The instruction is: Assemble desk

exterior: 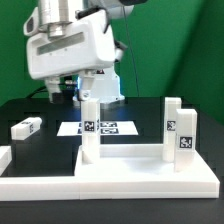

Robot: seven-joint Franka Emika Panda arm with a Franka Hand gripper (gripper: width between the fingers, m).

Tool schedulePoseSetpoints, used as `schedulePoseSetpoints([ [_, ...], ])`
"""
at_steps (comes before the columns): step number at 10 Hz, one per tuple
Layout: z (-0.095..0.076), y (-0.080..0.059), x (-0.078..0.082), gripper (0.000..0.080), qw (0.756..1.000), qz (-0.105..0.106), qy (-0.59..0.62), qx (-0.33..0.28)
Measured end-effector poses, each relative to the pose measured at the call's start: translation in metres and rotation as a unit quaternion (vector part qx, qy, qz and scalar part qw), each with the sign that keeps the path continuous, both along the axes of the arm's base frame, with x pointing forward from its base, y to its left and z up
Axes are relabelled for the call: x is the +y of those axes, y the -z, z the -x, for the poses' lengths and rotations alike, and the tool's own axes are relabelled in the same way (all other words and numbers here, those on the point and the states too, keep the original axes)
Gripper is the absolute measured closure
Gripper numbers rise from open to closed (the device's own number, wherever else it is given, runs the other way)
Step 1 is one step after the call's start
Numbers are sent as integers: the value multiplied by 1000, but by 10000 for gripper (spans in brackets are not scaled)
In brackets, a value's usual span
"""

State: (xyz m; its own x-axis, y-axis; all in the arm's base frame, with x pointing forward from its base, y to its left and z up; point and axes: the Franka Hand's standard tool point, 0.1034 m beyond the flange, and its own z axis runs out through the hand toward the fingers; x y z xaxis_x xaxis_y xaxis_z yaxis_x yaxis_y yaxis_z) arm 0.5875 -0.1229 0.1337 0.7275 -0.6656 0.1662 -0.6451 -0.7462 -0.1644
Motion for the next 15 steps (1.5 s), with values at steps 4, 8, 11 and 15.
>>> schedulePoseSetpoints([
  [4,33,8,-37,150,994,-9,-92,54],
  [8,71,25,-58,150,980,-87,-111,142],
  [11,128,56,-96,150,936,-176,-120,281],
  [15,133,59,-96,150,891,-240,-121,366],
])
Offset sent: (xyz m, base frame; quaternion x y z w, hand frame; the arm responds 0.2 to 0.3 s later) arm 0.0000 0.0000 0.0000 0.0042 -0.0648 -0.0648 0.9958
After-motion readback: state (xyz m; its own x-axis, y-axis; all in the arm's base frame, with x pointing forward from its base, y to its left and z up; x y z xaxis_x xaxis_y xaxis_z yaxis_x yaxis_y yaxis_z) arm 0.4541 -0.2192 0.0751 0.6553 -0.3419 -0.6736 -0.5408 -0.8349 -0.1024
